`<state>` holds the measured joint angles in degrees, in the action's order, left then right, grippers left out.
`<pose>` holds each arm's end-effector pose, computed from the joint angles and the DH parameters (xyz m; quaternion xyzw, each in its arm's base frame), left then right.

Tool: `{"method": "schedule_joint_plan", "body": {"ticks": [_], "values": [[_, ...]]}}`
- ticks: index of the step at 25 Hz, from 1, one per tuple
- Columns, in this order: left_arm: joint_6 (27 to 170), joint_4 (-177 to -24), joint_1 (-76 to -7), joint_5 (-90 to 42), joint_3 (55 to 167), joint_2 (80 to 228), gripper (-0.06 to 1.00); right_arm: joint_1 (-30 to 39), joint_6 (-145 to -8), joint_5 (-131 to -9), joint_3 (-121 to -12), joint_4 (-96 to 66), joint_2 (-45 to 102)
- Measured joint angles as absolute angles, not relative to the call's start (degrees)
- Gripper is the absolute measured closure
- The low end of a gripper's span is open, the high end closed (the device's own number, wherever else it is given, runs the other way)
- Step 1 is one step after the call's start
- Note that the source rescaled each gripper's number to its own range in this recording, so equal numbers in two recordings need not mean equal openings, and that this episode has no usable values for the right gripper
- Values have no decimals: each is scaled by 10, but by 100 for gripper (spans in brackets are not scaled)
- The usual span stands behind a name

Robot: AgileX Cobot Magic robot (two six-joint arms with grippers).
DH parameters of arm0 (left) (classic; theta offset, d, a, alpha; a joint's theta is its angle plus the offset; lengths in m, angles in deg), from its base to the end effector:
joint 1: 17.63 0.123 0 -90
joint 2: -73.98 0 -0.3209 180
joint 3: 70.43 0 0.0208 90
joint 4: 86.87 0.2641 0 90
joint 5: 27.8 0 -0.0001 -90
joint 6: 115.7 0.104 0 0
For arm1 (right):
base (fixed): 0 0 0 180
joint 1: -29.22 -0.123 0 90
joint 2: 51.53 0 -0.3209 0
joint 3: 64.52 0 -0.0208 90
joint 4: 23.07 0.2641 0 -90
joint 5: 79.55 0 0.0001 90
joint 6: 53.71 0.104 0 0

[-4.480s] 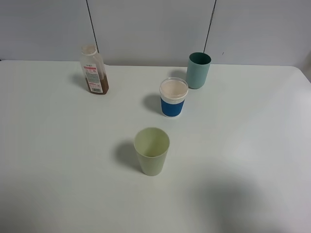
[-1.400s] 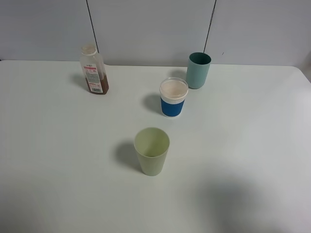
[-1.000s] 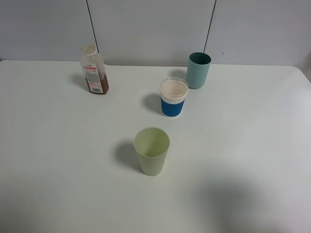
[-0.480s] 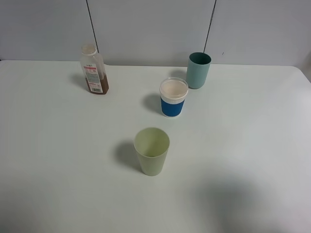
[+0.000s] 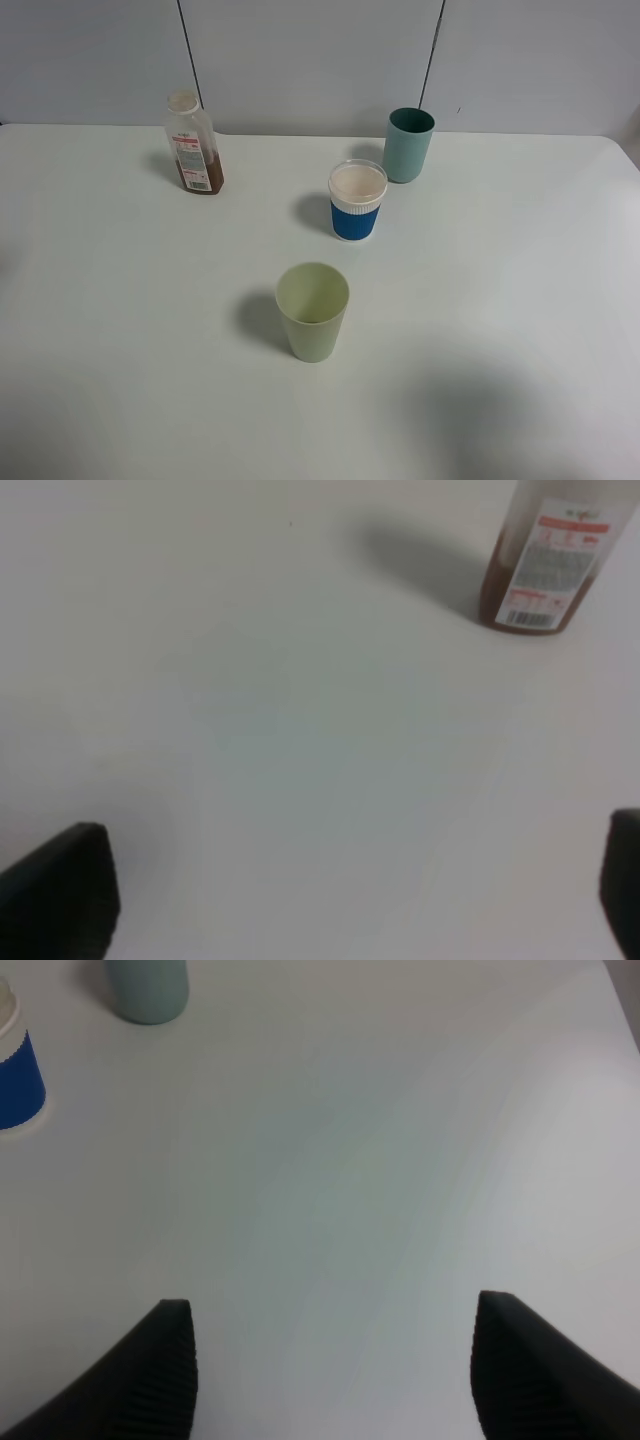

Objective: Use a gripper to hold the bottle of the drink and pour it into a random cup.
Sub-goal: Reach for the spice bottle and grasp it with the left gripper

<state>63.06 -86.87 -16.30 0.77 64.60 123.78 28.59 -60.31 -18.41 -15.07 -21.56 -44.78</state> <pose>0.1446 0.0034 0.3096 -0.0197 0.8800 0.0004 0.4745 -0.0185 0.0022 0.2771 -0.0544 0.8524 -0.0139 0.5199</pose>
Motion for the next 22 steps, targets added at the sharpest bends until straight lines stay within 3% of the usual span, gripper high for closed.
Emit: {"method": "schedule_joint_plan", "body": {"ticks": [10,22], "values": [[643,-856,-231,-55,646,1322,-1,286,-603,-184,-151,-216,-448],[651,-801,-238,-139,646,1445,-1,286,-603,-184,-151,-216,-448]]}}
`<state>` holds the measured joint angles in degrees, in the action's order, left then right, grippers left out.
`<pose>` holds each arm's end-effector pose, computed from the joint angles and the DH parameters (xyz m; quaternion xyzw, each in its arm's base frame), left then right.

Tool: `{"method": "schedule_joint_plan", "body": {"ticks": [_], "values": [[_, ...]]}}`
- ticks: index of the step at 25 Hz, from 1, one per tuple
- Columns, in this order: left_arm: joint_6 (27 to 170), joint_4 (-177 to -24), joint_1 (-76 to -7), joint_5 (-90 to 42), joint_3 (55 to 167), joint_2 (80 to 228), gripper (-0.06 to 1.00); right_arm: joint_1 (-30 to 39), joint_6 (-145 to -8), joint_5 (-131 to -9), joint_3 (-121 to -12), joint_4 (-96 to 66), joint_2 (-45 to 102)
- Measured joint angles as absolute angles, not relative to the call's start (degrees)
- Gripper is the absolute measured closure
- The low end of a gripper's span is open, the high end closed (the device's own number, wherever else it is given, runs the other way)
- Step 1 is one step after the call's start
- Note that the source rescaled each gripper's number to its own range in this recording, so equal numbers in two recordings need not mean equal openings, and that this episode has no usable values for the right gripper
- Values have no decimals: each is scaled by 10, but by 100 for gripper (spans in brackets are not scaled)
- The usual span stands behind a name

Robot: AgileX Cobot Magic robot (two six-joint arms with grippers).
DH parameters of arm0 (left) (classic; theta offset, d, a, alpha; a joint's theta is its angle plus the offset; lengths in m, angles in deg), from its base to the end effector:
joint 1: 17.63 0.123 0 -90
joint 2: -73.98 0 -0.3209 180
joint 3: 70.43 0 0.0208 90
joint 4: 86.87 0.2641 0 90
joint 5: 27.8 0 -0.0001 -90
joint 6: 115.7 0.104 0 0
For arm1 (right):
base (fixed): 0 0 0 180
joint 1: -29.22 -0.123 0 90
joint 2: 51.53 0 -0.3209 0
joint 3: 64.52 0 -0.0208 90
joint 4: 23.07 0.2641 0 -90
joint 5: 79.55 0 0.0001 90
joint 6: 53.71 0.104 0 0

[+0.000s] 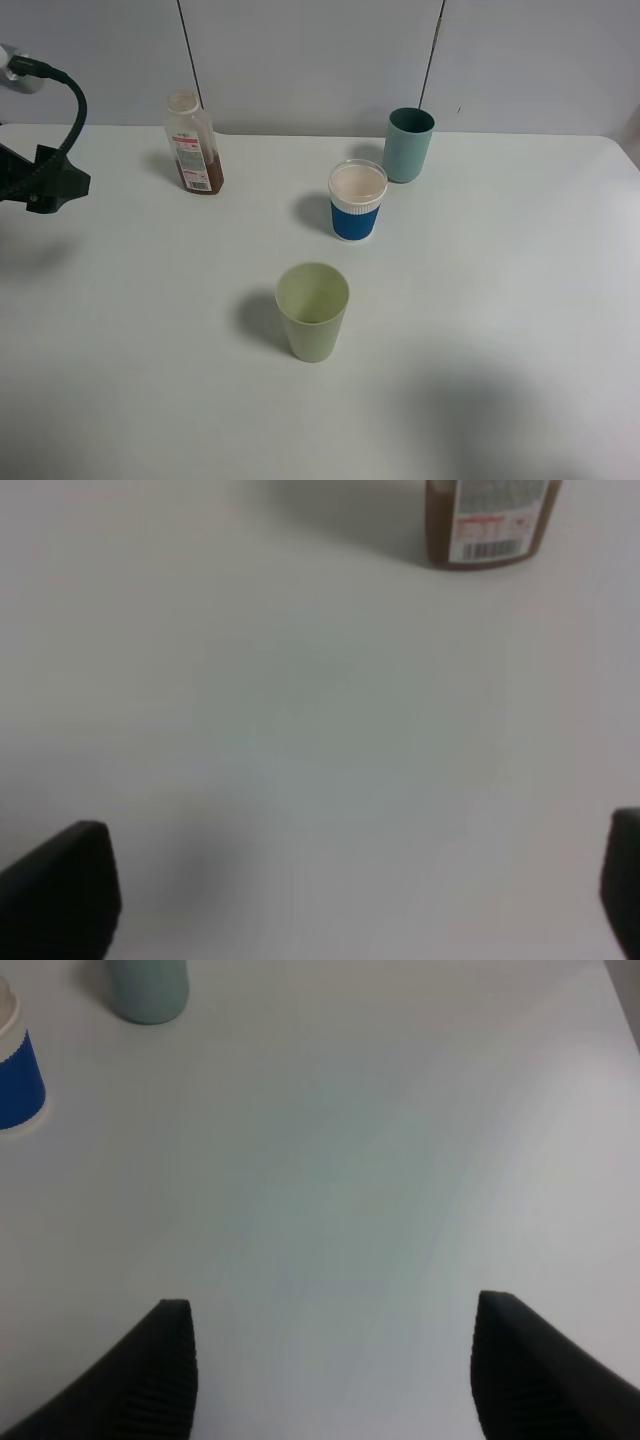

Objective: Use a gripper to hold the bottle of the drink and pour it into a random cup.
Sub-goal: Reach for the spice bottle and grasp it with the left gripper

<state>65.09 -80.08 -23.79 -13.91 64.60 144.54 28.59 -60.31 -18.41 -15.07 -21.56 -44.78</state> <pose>0.2199 -0.0208 0.2646 0.1005 0.8981 0.0174 0.4277 -0.0185 0.0022 0.2771 -0.0544 0.8524 -0.0139 0.5199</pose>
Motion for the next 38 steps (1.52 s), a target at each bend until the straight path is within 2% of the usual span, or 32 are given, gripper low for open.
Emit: {"method": "schedule_joint_plan", "body": {"ticks": [13,21,31,38], "values": [[639,-737,-238,-250,646,1531,-1,286,-603,-184,-151,-216,-448],[516,-593,-236,-326,646,1577,-1,286,-603,-184,-151,-216,-448],[257,-330,-145,-482,646,1633,-1,286,-603,-184,-151,-216,-448],[163,-167,-79,-569,674,1696,-1,286,-603,-184,-151,-216,-448]]}}
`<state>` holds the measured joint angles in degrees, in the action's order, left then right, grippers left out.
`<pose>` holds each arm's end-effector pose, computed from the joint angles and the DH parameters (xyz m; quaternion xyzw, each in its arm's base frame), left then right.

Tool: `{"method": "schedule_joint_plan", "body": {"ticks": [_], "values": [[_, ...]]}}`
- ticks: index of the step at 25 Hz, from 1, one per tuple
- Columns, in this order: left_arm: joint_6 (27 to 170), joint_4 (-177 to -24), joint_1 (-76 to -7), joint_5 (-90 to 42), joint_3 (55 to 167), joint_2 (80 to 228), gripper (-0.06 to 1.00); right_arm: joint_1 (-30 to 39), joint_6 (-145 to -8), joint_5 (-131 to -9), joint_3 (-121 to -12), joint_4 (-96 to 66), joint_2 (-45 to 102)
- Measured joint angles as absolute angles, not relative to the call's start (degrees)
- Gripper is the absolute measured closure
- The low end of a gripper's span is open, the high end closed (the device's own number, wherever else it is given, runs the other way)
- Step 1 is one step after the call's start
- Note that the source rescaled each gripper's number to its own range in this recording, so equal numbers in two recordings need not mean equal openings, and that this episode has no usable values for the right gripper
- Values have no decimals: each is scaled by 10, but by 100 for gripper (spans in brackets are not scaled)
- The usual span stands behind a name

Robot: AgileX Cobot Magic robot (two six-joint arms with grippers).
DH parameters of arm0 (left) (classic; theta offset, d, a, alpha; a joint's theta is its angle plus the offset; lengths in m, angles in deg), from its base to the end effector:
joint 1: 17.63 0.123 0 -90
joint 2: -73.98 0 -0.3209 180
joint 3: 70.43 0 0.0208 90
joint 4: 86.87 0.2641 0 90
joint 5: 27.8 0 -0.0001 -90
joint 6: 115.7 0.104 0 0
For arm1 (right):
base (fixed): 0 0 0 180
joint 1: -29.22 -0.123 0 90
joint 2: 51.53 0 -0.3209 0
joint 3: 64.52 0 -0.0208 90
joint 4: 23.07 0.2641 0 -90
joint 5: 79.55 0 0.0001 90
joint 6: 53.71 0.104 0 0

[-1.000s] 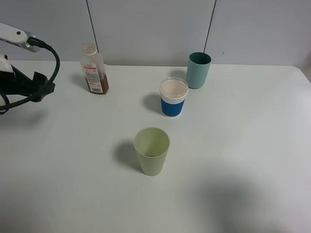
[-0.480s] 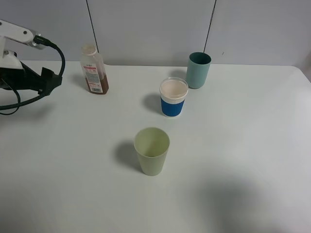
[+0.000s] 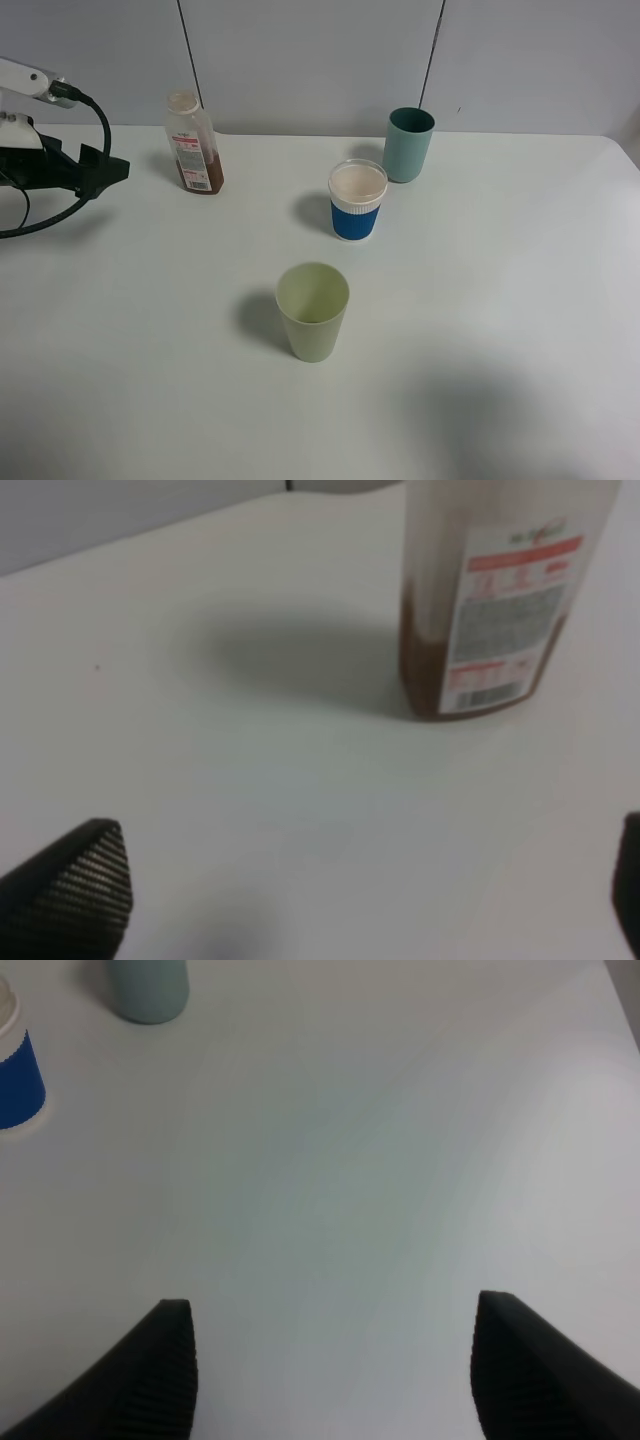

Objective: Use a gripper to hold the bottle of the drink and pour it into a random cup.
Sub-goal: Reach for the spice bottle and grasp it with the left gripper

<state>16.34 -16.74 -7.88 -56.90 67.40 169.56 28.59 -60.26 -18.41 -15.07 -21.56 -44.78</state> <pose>0.3017 0.0037 0.2051 0.1790 0.8578 -0.0941 0.4726 -0.0185 0.0022 0.2771 -0.0540 0.8524 -0.0137 0.5199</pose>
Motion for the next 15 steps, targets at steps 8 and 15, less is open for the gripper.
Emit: {"method": "schedule_joint_plan", "body": {"ticks": [8,15], "values": [[69,9,-57,-591,781,1760,-1,286,-603,-184,-151,-216,-448],[61,30,-57,-613,831,1814,-1,286,-603,-184,-151,-216,-448]]}}
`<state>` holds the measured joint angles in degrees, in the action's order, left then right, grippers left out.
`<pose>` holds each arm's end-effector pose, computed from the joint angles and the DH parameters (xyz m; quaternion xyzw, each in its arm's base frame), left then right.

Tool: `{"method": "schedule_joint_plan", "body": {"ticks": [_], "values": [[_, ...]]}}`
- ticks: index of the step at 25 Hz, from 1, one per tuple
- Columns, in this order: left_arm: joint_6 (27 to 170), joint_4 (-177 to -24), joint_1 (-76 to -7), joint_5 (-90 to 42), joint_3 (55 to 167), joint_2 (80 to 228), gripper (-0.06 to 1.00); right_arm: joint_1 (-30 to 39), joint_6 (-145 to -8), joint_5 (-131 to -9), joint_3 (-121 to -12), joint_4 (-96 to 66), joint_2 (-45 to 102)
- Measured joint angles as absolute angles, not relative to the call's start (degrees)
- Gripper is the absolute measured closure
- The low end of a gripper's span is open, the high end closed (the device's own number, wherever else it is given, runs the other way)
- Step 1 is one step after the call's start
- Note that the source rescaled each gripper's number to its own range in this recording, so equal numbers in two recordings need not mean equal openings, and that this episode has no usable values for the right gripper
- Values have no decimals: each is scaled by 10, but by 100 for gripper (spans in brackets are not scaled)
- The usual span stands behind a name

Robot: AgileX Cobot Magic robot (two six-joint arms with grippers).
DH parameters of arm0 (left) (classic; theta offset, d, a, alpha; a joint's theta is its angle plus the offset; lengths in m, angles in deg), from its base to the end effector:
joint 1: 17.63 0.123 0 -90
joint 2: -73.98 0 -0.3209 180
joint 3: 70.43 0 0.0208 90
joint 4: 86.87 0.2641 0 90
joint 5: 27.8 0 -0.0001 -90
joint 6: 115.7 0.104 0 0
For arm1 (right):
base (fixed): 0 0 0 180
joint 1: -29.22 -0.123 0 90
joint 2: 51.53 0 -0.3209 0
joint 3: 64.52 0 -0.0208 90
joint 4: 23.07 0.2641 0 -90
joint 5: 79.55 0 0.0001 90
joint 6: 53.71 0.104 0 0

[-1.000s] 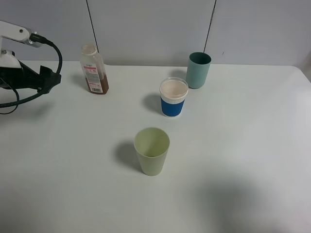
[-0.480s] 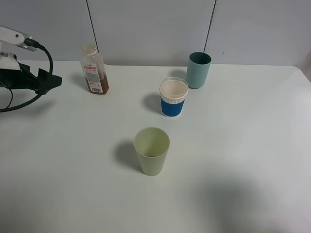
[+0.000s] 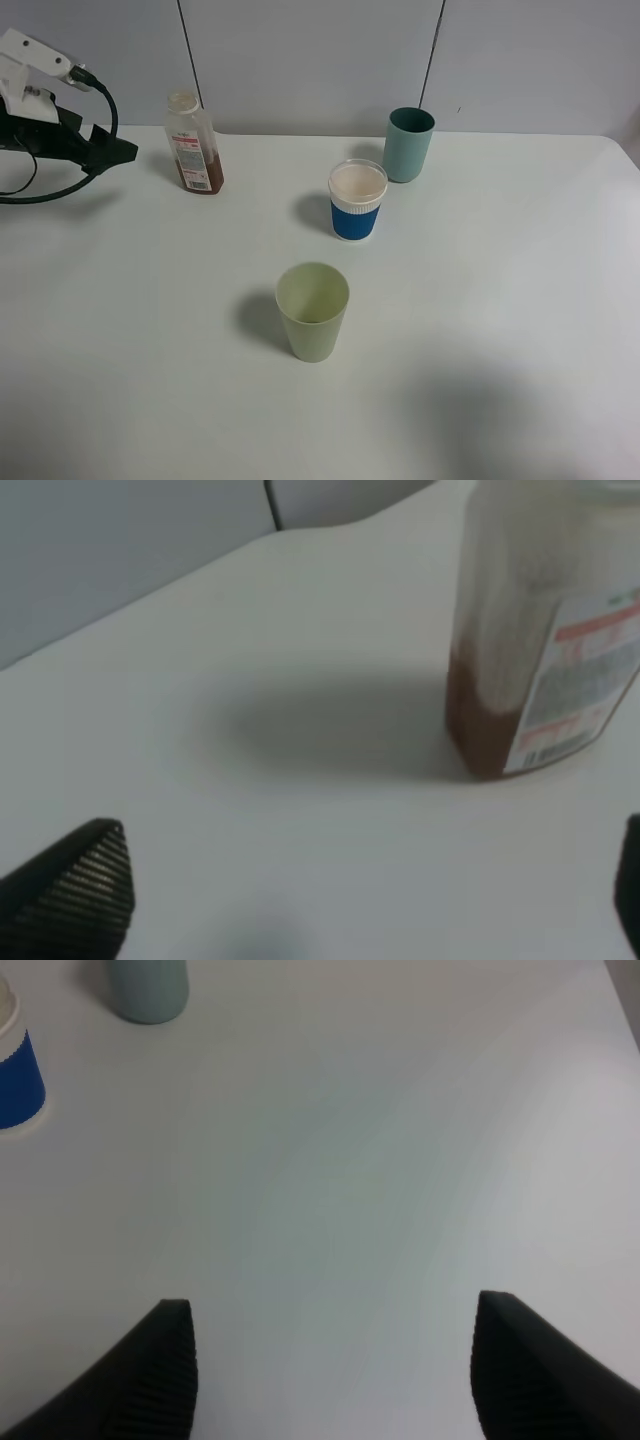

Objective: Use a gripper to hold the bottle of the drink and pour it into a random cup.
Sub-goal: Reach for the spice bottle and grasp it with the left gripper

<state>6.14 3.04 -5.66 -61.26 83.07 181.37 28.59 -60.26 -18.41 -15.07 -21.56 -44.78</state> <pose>0.3673 0.0193 0.2010 0.2624 0.8486 -0.1060 0.4471 -0.0185 0.0022 0.2771 -0.0540 0.8524 -0.0137 0.5199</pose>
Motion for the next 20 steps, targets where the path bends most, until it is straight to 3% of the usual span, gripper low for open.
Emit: {"method": "schedule_joint_plan", "body": {"ticks": [9,20], "values": [[60,124,-57,-721,894,1892,-1,286,-603,-184,-151,-216,-448],[60,129,-56,-786,1002,1972,-1,286,-603,-184,-151,-216,-448]]}}
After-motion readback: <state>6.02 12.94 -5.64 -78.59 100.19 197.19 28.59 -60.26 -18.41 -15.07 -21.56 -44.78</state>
